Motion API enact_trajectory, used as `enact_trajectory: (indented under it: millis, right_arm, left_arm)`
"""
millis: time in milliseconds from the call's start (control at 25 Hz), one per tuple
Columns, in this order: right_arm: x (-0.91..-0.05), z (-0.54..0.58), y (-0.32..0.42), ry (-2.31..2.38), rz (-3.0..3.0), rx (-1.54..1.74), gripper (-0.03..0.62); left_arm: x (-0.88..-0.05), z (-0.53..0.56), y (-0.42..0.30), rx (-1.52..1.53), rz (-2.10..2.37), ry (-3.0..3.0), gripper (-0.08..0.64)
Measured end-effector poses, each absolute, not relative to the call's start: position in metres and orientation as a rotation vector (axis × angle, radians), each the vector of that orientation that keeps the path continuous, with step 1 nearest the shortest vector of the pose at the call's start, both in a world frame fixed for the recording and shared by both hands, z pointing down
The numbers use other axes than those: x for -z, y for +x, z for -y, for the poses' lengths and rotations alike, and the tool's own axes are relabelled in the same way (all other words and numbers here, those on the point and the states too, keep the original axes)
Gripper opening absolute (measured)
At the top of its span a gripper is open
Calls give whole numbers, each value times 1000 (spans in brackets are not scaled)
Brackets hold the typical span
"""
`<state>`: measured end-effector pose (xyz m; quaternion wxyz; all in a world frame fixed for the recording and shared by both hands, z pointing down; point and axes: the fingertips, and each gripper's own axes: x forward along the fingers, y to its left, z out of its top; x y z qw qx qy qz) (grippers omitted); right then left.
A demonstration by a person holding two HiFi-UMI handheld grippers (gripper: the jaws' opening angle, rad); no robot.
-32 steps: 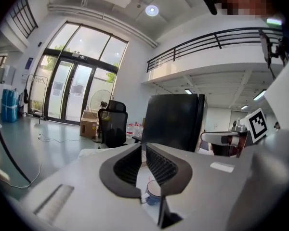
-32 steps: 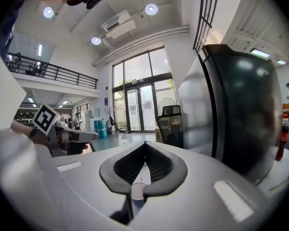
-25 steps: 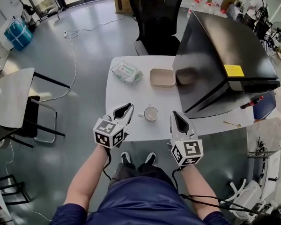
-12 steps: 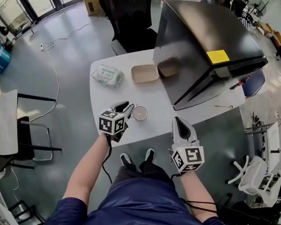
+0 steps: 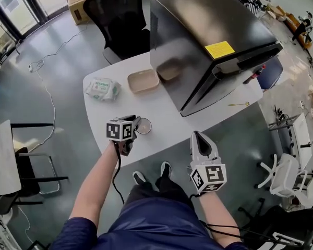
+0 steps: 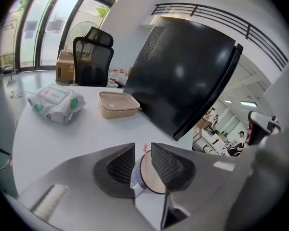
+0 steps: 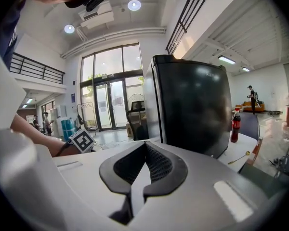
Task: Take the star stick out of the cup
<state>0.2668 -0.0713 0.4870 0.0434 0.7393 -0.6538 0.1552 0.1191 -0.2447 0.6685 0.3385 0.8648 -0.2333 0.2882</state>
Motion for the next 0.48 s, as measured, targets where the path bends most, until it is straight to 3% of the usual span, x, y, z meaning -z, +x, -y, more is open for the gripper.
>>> enact_trajectory:
  millis: [240,360,480]
  right_arm:
    - [-492,70,265,2270,1992,-504,8]
    - [-493,73,262,2259,2002,-505,6]
    - [-492,76,258,2246,2017,-501,8]
  left_arm:
    - [-669,248,120,-734,589,2233,74]
    - [-661,251,119,-697,596,2248,19]
    - [-657,255,115,-643,621,2233,11]
